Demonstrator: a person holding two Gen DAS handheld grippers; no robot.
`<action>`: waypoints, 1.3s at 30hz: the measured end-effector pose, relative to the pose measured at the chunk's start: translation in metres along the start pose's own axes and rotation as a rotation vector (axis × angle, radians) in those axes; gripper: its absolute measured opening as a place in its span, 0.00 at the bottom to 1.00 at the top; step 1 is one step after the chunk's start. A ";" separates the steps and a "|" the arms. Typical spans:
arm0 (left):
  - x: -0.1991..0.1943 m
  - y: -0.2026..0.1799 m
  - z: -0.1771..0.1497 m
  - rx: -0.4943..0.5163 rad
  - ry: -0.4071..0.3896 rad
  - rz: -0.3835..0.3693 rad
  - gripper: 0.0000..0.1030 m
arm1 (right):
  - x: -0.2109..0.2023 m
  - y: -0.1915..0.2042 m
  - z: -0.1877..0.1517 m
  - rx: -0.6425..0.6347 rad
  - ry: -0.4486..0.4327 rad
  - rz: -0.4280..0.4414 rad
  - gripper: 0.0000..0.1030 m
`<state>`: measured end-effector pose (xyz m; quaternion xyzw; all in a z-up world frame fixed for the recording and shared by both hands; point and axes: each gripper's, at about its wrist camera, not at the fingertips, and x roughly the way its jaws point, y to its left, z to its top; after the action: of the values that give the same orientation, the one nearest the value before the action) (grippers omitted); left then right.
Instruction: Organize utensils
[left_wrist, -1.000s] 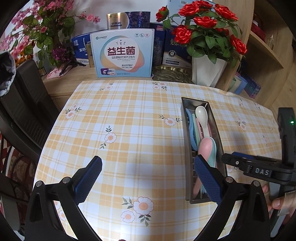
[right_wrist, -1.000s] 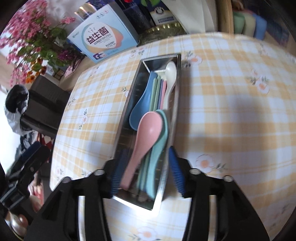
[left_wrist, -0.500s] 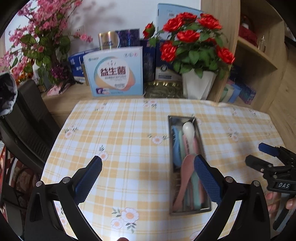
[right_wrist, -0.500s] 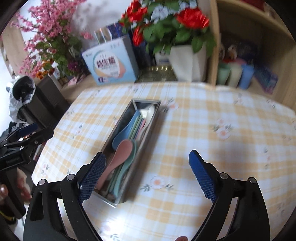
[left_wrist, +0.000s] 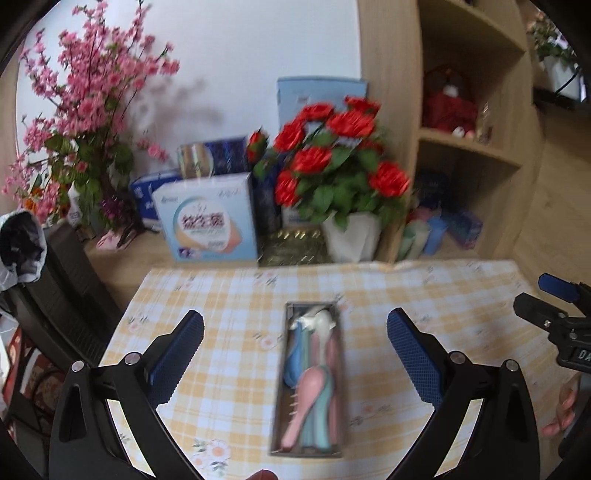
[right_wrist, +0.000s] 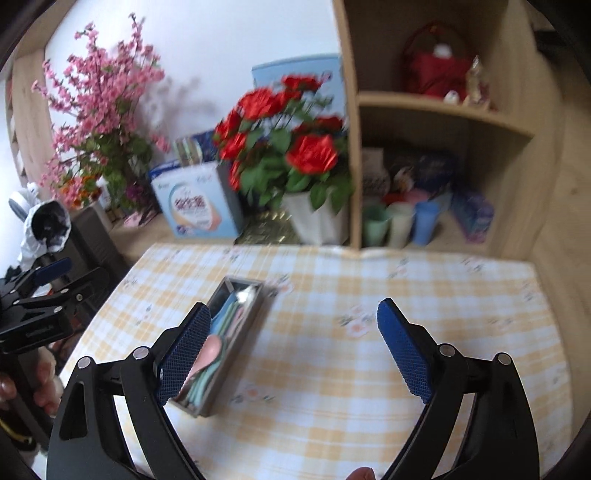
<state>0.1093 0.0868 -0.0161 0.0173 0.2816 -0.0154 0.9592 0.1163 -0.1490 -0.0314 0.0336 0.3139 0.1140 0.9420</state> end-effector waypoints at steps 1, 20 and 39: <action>-0.005 -0.004 0.003 -0.004 -0.012 -0.010 0.94 | -0.009 -0.003 0.003 -0.003 -0.020 -0.017 0.86; -0.059 -0.065 0.035 0.036 -0.129 -0.091 0.94 | -0.100 -0.038 0.030 0.036 -0.216 -0.111 0.86; -0.067 -0.062 0.035 0.039 -0.130 -0.080 0.94 | -0.105 -0.042 0.028 0.062 -0.211 -0.129 0.86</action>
<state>0.0695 0.0242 0.0484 0.0238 0.2190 -0.0604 0.9736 0.0598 -0.2141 0.0467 0.0541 0.2180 0.0395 0.9736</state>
